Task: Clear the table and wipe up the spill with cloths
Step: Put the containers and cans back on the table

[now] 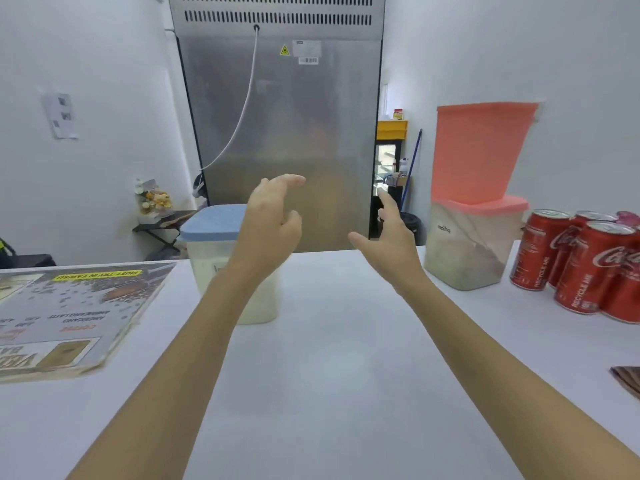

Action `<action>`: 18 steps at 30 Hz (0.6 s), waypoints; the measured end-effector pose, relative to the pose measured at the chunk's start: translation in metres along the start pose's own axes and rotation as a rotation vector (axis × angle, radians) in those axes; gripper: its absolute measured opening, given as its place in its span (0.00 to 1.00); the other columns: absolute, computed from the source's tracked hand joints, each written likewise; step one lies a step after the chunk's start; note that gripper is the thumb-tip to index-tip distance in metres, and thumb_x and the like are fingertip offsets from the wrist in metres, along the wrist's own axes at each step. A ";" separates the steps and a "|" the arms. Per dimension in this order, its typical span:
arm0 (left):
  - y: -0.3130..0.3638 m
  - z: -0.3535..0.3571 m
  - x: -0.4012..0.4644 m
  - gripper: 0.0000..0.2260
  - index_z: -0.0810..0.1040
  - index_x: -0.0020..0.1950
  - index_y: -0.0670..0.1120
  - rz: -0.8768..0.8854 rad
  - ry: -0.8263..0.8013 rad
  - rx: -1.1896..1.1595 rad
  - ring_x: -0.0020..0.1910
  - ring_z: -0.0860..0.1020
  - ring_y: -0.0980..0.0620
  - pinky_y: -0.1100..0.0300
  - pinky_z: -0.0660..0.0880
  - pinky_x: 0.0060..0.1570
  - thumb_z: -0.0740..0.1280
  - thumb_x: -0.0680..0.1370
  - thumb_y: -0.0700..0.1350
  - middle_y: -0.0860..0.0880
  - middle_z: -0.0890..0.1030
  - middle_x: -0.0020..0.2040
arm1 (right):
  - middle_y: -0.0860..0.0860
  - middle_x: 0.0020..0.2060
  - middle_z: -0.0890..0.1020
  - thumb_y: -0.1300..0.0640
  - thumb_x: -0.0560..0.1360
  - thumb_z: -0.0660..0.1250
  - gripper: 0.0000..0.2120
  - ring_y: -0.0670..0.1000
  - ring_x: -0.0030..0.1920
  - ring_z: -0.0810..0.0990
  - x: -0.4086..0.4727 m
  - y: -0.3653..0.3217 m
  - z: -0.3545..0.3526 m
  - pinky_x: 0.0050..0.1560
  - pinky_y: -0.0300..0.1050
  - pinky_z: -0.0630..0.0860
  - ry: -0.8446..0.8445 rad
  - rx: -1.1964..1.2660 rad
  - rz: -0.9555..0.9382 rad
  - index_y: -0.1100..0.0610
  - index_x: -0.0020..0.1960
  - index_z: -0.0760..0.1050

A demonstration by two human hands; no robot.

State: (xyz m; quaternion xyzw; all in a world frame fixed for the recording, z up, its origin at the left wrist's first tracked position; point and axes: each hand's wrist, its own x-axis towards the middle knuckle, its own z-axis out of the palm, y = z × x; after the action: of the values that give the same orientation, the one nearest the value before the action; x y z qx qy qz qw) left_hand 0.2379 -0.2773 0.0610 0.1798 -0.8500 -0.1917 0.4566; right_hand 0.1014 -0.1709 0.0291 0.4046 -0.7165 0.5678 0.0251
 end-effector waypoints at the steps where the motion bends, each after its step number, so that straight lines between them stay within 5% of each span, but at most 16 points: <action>1: 0.011 0.013 0.003 0.22 0.70 0.67 0.46 0.005 -0.055 -0.027 0.65 0.69 0.37 0.48 0.64 0.68 0.59 0.75 0.33 0.51 0.72 0.67 | 0.51 0.73 0.64 0.60 0.74 0.68 0.38 0.50 0.72 0.63 0.003 0.007 -0.016 0.68 0.42 0.63 0.060 -0.025 0.000 0.51 0.77 0.52; 5: 0.048 0.066 0.016 0.21 0.65 0.71 0.49 -0.006 -0.269 -0.119 0.61 0.72 0.41 0.57 0.69 0.60 0.61 0.78 0.40 0.53 0.69 0.69 | 0.50 0.73 0.64 0.59 0.74 0.68 0.35 0.51 0.72 0.63 0.015 0.041 -0.082 0.62 0.33 0.59 0.268 -0.115 0.061 0.54 0.76 0.54; 10: 0.083 0.123 0.040 0.24 0.59 0.73 0.49 -0.079 -0.397 -0.251 0.53 0.76 0.53 0.72 0.70 0.45 0.62 0.79 0.50 0.52 0.68 0.69 | 0.52 0.70 0.68 0.53 0.72 0.72 0.36 0.52 0.70 0.66 0.035 0.068 -0.144 0.65 0.43 0.65 0.399 -0.119 0.096 0.54 0.74 0.58; 13: 0.103 0.152 0.059 0.29 0.54 0.75 0.48 -0.085 -0.406 -0.327 0.67 0.66 0.55 0.68 0.63 0.56 0.63 0.79 0.51 0.51 0.63 0.73 | 0.53 0.73 0.63 0.50 0.72 0.71 0.39 0.52 0.72 0.62 0.055 0.072 -0.170 0.68 0.46 0.61 0.397 -0.110 0.078 0.53 0.76 0.55; 18: 0.113 0.198 0.094 0.46 0.44 0.76 0.52 -0.150 -0.443 -0.473 0.73 0.62 0.51 0.51 0.61 0.71 0.68 0.68 0.63 0.49 0.57 0.76 | 0.52 0.76 0.57 0.45 0.71 0.71 0.43 0.51 0.75 0.56 0.090 0.082 -0.186 0.71 0.48 0.59 0.315 -0.001 0.096 0.52 0.77 0.50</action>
State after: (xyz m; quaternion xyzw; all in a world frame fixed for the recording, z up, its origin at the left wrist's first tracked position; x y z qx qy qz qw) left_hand 0.0068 -0.1930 0.0816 0.0847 -0.8450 -0.4511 0.2743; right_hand -0.0875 -0.0634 0.0739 0.2758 -0.7223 0.6245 0.1104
